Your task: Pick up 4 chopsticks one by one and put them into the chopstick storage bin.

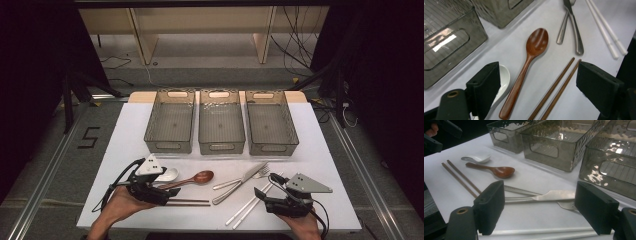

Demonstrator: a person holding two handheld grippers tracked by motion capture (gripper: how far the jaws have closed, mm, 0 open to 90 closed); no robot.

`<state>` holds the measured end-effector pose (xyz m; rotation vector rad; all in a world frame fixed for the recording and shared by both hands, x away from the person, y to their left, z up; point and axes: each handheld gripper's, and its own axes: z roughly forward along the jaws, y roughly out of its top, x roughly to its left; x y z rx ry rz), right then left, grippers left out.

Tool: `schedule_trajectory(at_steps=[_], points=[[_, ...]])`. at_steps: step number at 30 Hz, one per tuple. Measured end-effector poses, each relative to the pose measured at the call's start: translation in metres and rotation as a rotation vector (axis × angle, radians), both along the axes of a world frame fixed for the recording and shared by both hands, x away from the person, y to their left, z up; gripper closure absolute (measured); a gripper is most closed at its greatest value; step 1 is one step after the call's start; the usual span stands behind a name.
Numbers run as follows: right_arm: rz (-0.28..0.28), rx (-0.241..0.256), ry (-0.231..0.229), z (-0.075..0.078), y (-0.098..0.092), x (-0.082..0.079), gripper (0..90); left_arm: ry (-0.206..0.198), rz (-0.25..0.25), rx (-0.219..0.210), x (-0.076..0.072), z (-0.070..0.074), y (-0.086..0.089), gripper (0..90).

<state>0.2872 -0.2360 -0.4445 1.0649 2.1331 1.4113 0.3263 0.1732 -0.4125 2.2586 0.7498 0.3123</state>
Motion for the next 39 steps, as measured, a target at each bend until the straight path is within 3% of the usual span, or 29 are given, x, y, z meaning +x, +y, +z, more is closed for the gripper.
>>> schedule_trajectory(at_steps=[6, 10, 17, 27, 39], points=[[0.008, -0.004, 0.004, 0.000, 0.001, 0.001, 25.2, 0.041, -0.040, 0.074, 0.001, 0.000, -0.002, 22.2], [0.012, -0.009, 0.011, -0.001, 0.002, 0.001, 25.2, 0.081, -0.080, 0.161, 0.001, -0.007, -0.005, 24.7], [0.020, -0.014, 0.019, -0.002, 0.002, 0.001, 25.2, 0.132, -0.133, 0.254, -0.002, -0.018, -0.003, 35.2], [0.031, -0.017, 0.027, -0.002, 0.003, 0.001, 25.4, 0.183, -0.196, 0.343, -0.004, -0.034, -0.003, 49.8], [0.040, -0.015, 0.036, -0.003, 0.004, 0.002, 25.7, 0.216, -0.268, 0.455, 0.002, -0.048, -0.008, 64.0]])
